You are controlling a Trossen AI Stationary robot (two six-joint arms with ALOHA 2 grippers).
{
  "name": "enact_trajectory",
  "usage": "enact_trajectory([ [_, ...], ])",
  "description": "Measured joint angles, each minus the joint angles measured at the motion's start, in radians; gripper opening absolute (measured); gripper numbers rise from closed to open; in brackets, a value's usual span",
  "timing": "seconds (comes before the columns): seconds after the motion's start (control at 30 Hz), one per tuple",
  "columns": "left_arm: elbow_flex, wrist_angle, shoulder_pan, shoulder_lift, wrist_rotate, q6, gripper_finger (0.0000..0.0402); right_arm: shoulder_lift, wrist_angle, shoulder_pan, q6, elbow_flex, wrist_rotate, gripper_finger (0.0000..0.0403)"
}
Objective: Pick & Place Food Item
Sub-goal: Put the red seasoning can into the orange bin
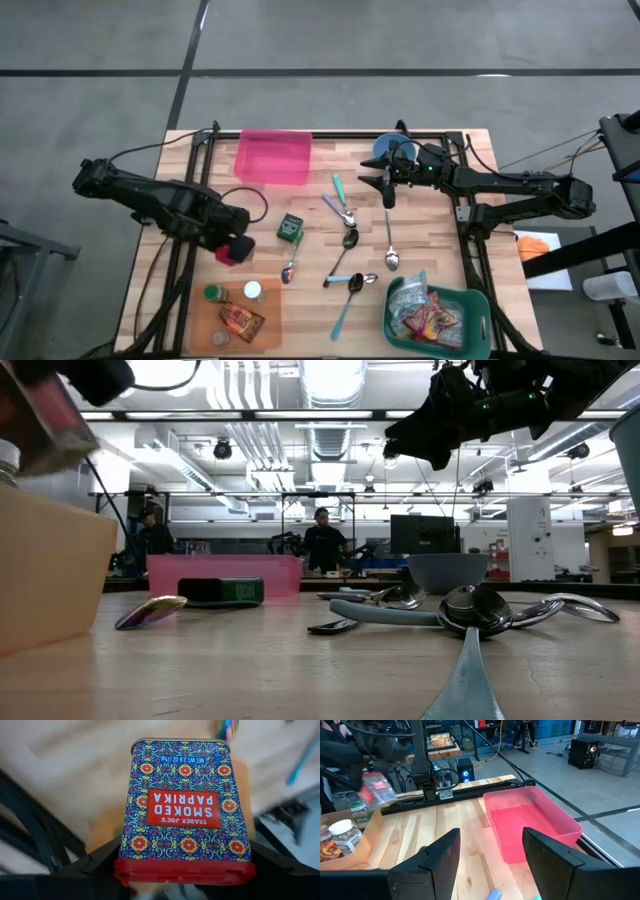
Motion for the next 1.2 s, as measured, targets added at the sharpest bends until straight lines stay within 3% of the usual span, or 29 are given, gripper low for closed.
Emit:
enact_trajectory([
  [0.2, 0.061, -0.026, -0.003, 0.000, 0.173, -0.136, 0.0303, 0.000, 0.000, 0.000, 0.000, 0.000, 0.000, 0.0211],
  [0.57, 0.088, 0.124, -0.099, 0.049, 0.253, -0.431, 0.0304, 0.000, 0.000, 0.000, 0.000, 0.000, 0.000, 0.0211],
  [0.8, 0.088, 0.245, -0.204, 0.094, 0.233, -0.591, 0.0306, 0.000, 0.000, 0.000, 0.000, 0.000, 0.000, 0.0211],
  [1.2, 0.088, 0.387, -0.282, 0.229, 0.210, -0.656, 0.0307, 0.000, 0.000, 0.000, 0.000, 0.000, 0.000, 0.0211],
])
